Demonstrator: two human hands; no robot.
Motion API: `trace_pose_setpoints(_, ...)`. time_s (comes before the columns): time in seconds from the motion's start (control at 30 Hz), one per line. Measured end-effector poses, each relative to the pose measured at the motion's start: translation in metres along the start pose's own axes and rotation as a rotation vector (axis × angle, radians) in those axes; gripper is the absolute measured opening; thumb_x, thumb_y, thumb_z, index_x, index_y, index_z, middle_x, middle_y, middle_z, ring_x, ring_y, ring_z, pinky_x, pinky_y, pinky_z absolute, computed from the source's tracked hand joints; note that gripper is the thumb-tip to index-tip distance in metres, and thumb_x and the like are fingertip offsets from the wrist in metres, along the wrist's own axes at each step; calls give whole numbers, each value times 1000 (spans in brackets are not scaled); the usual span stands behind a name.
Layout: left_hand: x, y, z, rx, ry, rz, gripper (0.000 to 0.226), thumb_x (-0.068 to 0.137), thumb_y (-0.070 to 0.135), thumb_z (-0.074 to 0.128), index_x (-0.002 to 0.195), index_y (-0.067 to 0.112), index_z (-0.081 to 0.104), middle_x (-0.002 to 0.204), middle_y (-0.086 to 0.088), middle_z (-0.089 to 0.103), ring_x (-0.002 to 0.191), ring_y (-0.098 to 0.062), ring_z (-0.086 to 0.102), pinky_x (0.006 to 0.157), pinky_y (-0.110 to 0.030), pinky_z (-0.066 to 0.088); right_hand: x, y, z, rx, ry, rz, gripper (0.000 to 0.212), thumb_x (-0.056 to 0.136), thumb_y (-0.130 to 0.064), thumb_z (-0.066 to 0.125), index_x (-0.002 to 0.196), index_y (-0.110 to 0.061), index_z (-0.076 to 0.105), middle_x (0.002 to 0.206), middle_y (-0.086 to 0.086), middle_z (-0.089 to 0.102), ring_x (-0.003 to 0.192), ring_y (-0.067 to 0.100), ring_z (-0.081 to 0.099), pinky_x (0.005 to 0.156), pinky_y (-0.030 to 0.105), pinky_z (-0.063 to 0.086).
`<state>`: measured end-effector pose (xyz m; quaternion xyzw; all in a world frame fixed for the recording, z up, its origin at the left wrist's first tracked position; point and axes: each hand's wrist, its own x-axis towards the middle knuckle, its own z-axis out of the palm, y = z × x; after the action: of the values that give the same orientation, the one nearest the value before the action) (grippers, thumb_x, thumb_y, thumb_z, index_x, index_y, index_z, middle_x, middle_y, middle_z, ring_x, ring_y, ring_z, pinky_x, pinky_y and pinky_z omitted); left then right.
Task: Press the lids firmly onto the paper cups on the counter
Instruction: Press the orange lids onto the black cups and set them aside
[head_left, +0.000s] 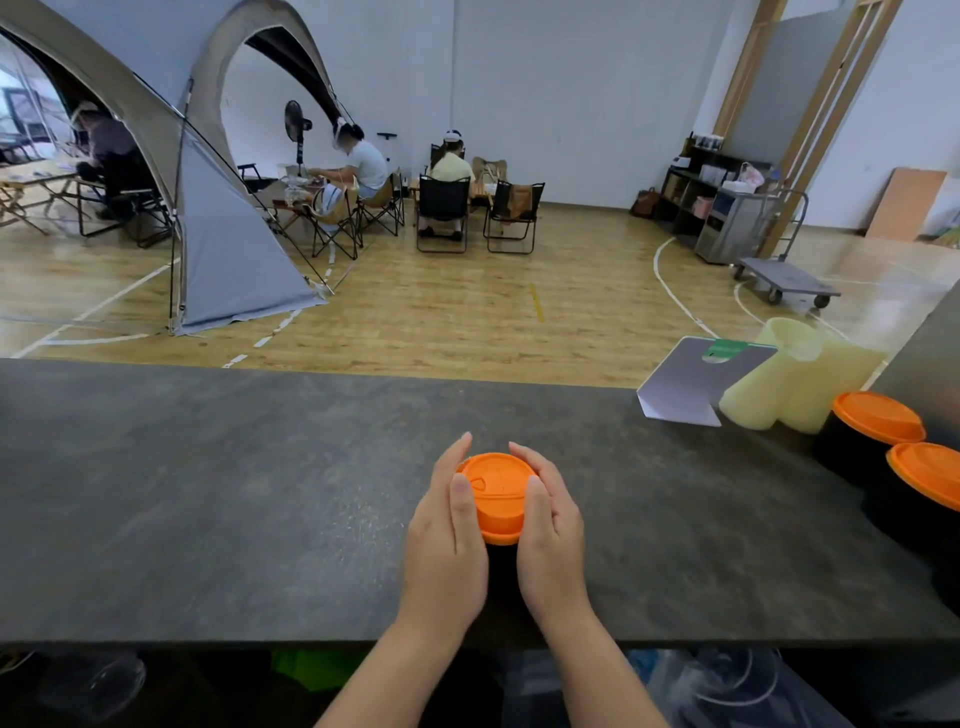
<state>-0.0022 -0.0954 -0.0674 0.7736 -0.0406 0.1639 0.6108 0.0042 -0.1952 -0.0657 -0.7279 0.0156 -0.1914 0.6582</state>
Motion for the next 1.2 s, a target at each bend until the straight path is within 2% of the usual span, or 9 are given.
trace_pose_setpoints(0.1,-1,-8,4,7,31,33,41,98,61,19,129,59,45,125,38,54,116,6,56,95,-27,54,1,4,3,38,26,-29,47,88,-52,35,117,-31,65,112,-14,67,105,11,64,83,26,56)
trace_pose_setpoints(0.2,-1,-12,5,-14,42,55,40,99,58,19,130,55,46,128,34,54,119,4,56,97,-32,54,2,5,3,27,28,-52,49,89,-50,33,119,-26,64,114,-7,68,104,11,65,81,22,55)
trace_pose_setpoints(0.5,7,-16,-6,-98,-74,10,39,98,60,24,133,55,40,131,29,53,124,0,53,105,-29,46,0,0,2,-16,-12,-61,47,90,-53,33,117,-26,62,106,-11,68,99,5,65,78,14,50)
trace_pose_setpoints(0.63,36,-19,-25,-57,-72,-28,30,97,57,43,125,49,44,129,22,53,126,-6,51,106,-35,43,7,-9,-11,-89,-18,-53,27,102,-34,43,96,-21,66,85,-9,70,80,-3,65,68,7,45)
trace_pose_setpoints(0.77,52,-13,-30,86,59,10,10,92,43,63,90,33,63,93,14,67,93,-4,63,85,-39,53,11,-12,-16,-161,-1,-44,16,99,-19,56,84,-17,56,72,-4,59,65,-3,56,61,10,44)
trace_pose_setpoints(0.87,41,-5,-25,74,152,16,34,96,50,49,76,30,69,73,8,70,72,-4,65,70,-34,52,9,-11,-10,-164,-11,-30,6,99,-21,54,95,-25,53,90,-3,59,80,-4,57,68,6,43)
trace_pose_setpoints(0.97,25,-2,-21,21,171,-41,43,104,47,36,85,36,73,78,15,74,79,0,68,75,-31,55,6,-9,-5,-103,-51,-21,26,92,-33,42,114,-31,56,111,-9,63,101,0,60,78,3,42)
trace_pose_setpoints(1.1,9,-4,-11,83,40,-31,39,99,57,24,119,50,57,106,29,65,103,4,63,92,-31,55,2,-5,0,-23,-91,-27,45,90,-49,36,121,-30,62,116,-14,66,104,-4,62,80,7,47)
trace_pose_setpoints(1.2,4,-4,-1,-7,23,-13,39,100,54,22,125,51,52,117,30,61,109,7,60,91,-23,54,-1,-2,5,-5,-37,-36,41,94,-50,35,121,-36,61,112,-21,67,105,-3,63,81,12,51)
